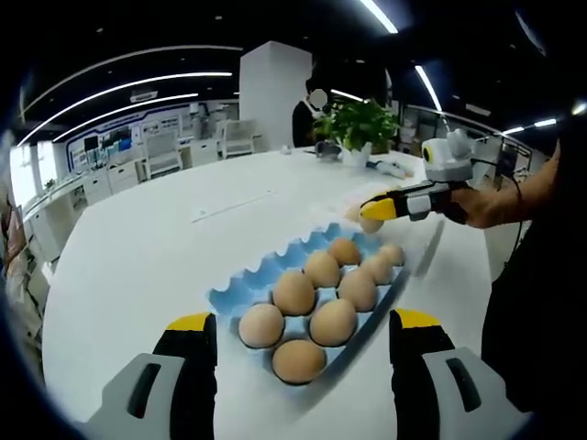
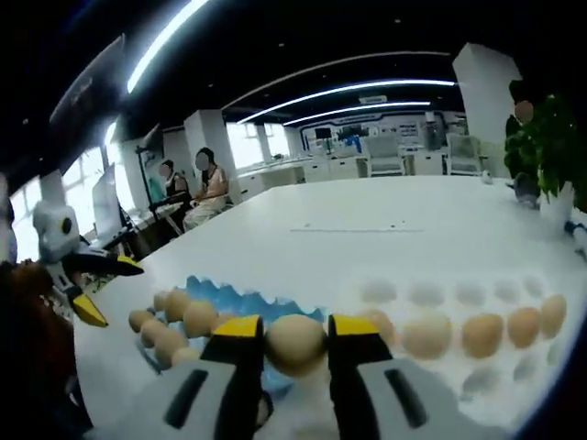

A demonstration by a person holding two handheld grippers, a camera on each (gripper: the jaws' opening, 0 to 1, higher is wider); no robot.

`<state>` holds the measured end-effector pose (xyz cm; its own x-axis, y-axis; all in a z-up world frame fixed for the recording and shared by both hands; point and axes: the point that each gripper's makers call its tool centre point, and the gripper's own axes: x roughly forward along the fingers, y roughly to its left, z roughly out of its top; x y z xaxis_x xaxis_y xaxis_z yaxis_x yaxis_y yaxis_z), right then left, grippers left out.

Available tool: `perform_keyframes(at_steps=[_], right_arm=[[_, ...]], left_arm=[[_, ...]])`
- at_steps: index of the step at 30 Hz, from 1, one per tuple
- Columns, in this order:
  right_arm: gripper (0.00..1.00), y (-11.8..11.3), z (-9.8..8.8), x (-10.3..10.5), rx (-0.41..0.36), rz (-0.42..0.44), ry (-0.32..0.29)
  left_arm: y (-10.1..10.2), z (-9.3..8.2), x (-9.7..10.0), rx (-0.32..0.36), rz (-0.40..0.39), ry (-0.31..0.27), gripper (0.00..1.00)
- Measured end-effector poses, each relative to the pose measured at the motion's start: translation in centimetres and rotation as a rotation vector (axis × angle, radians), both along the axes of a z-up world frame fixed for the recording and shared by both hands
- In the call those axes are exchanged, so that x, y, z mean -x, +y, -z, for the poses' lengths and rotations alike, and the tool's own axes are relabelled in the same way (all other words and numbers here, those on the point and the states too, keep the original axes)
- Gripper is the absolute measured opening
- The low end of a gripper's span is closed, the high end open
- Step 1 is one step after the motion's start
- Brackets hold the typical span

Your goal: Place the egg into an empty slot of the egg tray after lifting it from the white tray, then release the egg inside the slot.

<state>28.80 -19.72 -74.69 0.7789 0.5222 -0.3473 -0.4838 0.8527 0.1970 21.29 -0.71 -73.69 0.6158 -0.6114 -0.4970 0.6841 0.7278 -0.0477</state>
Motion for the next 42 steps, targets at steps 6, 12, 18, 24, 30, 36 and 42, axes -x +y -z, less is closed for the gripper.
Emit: perform_keyframes(at_steps=[6, 12, 18, 24, 30, 36, 42], right_arm=[[0.27, 1.5, 0.8, 0.3, 0.019, -0.045, 0.007], [0.27, 2.2, 1.8, 0.5, 0.034, -0.073, 0.026], [0.27, 2.5, 2.4, 0.6, 0.048, -0.087, 0.031], [0.27, 2.3, 3.1, 0.9, 0.078, -0.105, 0.036], [0.28, 2.5, 3.0, 0.8, 0.086, -0.107, 0.020], [0.27, 2.3, 3.2, 0.5, 0.081, -0.121, 0.018], [0.28, 2.0, 3.1, 0.8, 0.050, -0.121, 0.046]], left_arm=[[-0.1, 0.0, 0.0, -0.001, 0.002, 0.001, 0.77], [0.1, 0.1, 0.0, -0.005, 0.002, 0.003, 0.77], [0.0, -0.1, -0.1, -0.005, 0.004, -0.001, 0.77], [-0.2, 0.0, -0.1, -0.004, 0.011, 0.001, 0.77], [-0.2, 0.0, -0.2, -0.001, 0.013, 0.001, 0.77], [-0.3, 0.0, -0.2, -0.001, 0.017, 0.000, 0.77], [-0.3, 0.0, -0.2, 0.000, 0.018, -0.004, 0.77]])
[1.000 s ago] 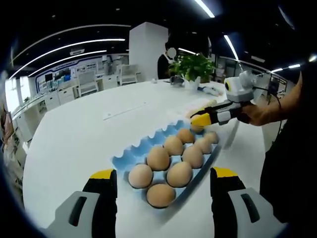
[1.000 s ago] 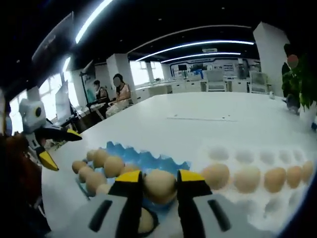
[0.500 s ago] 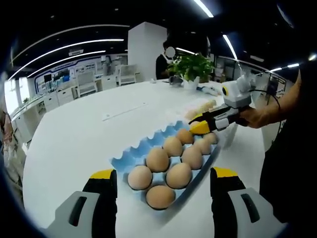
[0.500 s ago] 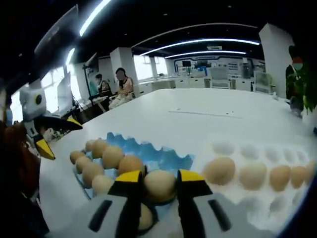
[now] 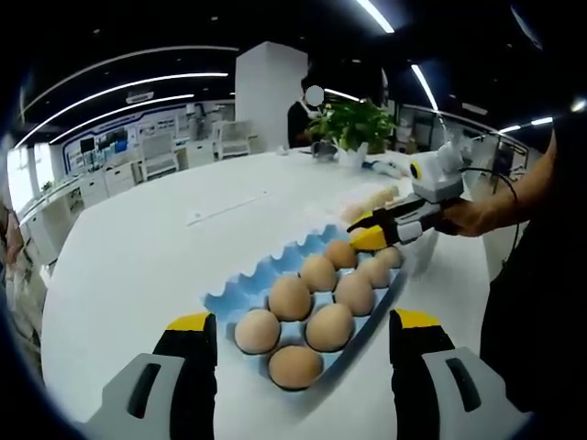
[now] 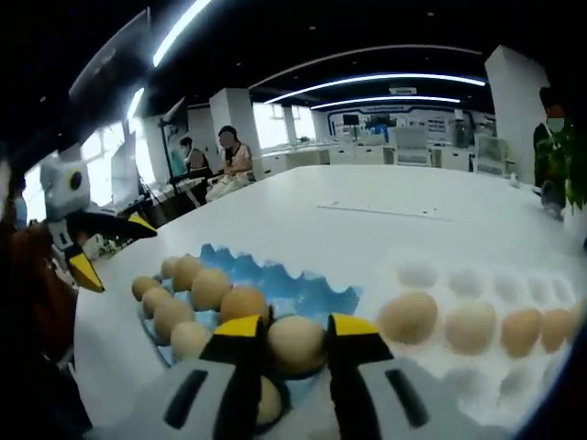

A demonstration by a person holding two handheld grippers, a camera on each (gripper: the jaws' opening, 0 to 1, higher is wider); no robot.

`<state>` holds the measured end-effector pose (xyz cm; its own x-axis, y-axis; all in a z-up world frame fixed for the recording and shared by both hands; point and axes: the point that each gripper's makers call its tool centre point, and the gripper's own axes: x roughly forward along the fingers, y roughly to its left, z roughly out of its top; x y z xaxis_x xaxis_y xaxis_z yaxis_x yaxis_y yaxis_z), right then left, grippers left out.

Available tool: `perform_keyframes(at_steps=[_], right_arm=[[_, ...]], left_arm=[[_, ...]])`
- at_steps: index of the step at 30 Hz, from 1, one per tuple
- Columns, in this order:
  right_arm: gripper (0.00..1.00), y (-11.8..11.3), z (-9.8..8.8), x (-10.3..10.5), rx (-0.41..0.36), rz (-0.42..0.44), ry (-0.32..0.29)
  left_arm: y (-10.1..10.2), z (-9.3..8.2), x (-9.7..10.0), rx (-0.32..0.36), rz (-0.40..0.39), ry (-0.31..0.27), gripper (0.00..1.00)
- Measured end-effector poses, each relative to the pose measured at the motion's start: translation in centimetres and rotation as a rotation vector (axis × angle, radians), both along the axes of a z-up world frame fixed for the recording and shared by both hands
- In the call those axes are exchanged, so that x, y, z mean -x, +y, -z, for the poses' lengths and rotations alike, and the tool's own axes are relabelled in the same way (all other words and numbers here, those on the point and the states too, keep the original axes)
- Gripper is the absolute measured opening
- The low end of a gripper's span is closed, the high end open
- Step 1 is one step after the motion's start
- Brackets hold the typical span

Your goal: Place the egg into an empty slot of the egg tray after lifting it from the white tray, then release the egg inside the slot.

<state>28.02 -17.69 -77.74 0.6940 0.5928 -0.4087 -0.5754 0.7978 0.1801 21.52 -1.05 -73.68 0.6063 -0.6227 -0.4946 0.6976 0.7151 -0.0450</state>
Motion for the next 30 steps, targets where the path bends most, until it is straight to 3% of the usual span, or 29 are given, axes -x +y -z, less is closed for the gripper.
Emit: perform_keyframes(at_steps=[3, 9, 11, 15, 17, 25, 28, 30], right_arm=[[0.27, -0.7, -0.3, 0.3, -0.021, 0.021, 0.013], [0.24, -4.0, -3.2, -0.8, -0.044, 0.158, -0.099], [0.25, -5.3, -3.5, -1.4, -0.034, 0.198, -0.108], [0.26, -6.6, -2.5, -2.5, -0.058, 0.260, -0.051], [0.26, -7.2, -2.2, -3.1, -0.035, 0.286, -0.062], [0.25, -6.8, -0.6, -3.9, 0.008, 0.285, -0.029], [0.24, -6.7, -0.7, -4.1, 0.044, 0.287, -0.059], [0.24, -6.6, -0.6, -4.1, 0.148, 0.257, -0.089]], left_arm=[[0.1, 0.0, 0.0, -0.001, -0.002, 0.000, 0.77], [0.1, 0.3, 0.1, -0.003, -0.002, 0.006, 0.77], [0.1, 0.3, 0.0, -0.002, -0.003, 0.007, 0.77], [0.1, 0.4, 0.0, -0.002, 0.000, 0.007, 0.77], [0.1, 0.4, 0.0, -0.001, -0.001, 0.007, 0.77], [1.0, 0.4, 0.0, -0.006, -0.023, 0.010, 0.77], [1.1, 0.5, 0.1, -0.011, -0.028, 0.016, 0.77], [1.1, 0.6, 0.1, -0.009, -0.028, 0.017, 0.77]])
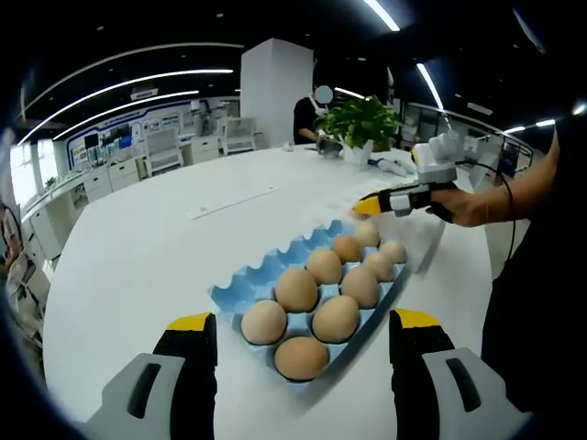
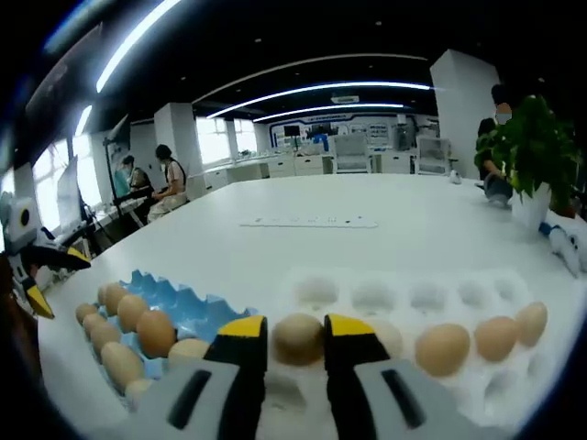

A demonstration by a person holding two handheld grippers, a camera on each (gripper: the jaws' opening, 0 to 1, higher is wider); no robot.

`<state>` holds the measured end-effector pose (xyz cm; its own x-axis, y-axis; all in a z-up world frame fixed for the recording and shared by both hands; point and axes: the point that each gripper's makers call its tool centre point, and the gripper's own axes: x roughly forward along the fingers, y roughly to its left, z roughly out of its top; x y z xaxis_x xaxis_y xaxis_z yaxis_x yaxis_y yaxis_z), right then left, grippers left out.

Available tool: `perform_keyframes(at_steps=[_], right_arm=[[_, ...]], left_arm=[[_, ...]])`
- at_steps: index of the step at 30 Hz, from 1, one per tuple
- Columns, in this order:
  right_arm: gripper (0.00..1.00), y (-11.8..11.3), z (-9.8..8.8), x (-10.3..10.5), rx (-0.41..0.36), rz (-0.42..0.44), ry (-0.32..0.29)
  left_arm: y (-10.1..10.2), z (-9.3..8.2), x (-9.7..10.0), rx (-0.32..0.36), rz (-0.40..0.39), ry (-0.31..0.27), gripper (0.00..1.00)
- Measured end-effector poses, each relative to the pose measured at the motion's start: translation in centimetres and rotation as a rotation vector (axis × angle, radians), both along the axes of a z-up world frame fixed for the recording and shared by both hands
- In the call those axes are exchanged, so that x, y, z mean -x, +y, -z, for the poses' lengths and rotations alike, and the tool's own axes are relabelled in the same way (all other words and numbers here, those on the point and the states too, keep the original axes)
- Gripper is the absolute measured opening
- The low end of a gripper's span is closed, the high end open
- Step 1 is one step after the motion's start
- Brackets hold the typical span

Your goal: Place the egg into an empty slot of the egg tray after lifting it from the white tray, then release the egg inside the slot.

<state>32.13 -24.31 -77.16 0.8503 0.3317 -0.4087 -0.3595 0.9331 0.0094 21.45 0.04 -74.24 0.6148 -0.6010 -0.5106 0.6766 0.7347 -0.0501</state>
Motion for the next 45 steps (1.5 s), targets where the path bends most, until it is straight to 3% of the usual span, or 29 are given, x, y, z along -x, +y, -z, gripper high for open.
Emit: perform_keyframes(at_steps=[3, 4, 6, 7, 16, 19, 30, 40, 45], right_arm=[[0.26, 0.4, 0.6, 0.1, 0.232, -0.087, -0.032], [0.26, 0.4, 0.4, 0.0, 0.253, -0.091, -0.053], [0.25, 0.2, 0.6, 0.1, 0.142, -0.035, 0.001], [0.25, 0.1, 0.4, 0.0, 0.123, -0.033, -0.003], [0.25, 0.4, 0.6, -0.2, 0.184, -0.079, -0.058], [0.24, 0.1, 0.4, -0.2, 0.131, -0.065, -0.026], [0.23, 0.1, -2.4, 0.3, 0.061, -0.058, -0.075], [0.22, 2.4, -4.0, 0.4, 0.000, -0.099, -0.088], [0.22, 4.7, -4.7, 0.1, -0.019, -0.147, -0.098]], left_arm=[[-0.2, 0.1, 0.0, -0.002, 0.002, 0.005, 0.77], [-0.3, 0.0, 0.0, 0.000, 0.005, 0.003, 0.76], [-0.5, 0.0, -0.1, 0.001, 0.007, 0.001, 0.76], [-0.5, -0.1, -0.1, 0.002, 0.007, 0.001, 0.76], [-0.5, 0.0, 0.0, 0.001, 0.004, 0.004, 0.76], [-0.7, -0.1, 0.0, 0.003, 0.006, 0.002, 0.76], [-0.4, 0.0, 0.1, 0.004, -0.003, 0.002, 0.77], [0.1, -0.3, -0.3, 0.004, -0.017, -0.008, 0.77], [0.3, -0.3, -0.4, 0.007, -0.022, -0.012, 0.77]])
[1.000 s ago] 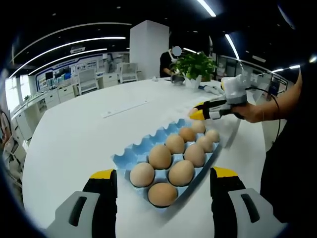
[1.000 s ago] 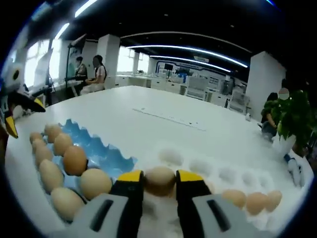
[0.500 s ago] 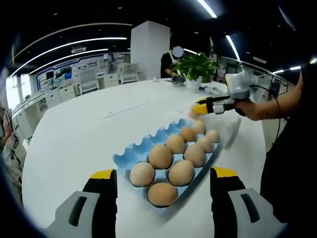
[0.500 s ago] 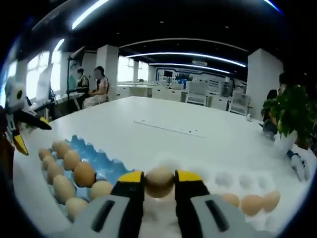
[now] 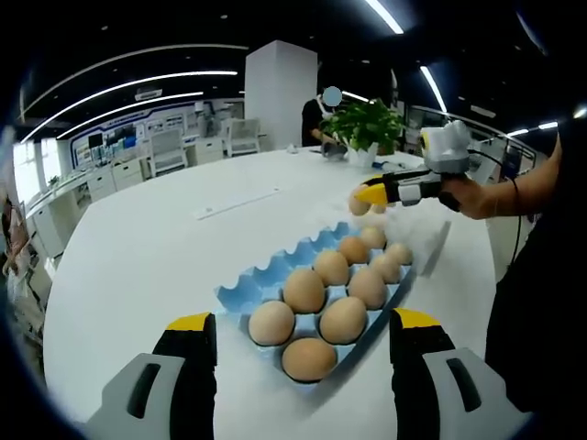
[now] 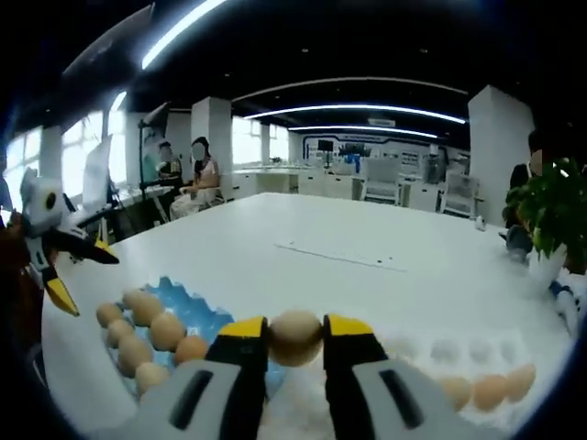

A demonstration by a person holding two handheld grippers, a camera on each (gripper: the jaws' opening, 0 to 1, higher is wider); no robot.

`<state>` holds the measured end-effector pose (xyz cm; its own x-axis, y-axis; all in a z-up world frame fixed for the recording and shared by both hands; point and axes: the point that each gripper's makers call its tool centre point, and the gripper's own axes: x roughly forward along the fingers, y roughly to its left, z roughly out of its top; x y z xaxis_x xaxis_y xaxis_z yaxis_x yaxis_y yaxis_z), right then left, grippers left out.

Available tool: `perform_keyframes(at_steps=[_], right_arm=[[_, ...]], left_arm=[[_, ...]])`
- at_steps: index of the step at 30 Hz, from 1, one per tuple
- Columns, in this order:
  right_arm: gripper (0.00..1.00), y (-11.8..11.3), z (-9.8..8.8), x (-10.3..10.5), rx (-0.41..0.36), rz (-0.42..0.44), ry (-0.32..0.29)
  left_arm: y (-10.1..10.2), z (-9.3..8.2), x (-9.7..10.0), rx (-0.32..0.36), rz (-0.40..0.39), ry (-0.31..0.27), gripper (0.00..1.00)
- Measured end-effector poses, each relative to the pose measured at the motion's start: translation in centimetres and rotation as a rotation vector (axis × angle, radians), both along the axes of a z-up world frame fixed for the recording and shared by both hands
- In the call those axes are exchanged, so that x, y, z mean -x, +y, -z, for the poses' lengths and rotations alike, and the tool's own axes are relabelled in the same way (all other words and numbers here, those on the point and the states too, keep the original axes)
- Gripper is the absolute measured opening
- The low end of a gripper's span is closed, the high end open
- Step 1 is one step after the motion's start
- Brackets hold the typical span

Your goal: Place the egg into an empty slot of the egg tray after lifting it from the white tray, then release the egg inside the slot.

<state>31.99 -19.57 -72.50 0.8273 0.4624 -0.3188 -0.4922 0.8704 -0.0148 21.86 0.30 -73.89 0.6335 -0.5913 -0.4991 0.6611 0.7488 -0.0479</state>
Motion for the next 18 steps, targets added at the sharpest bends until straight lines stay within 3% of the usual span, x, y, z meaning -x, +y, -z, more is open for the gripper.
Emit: perform_keyframes(at_steps=[12, 18], right_arm=[[0.22, 8.8, -0.5, 0.2, -0.018, -0.197, -0.012], [0.22, 12.4, -0.2, 0.4, -0.027, -0.260, 0.010]], left_arm=[[0.3, 0.0, -0.2, 0.005, -0.001, 0.005, 0.77], [0.4, 0.2, -0.1, 0.005, 0.015, 0.016, 0.77]])
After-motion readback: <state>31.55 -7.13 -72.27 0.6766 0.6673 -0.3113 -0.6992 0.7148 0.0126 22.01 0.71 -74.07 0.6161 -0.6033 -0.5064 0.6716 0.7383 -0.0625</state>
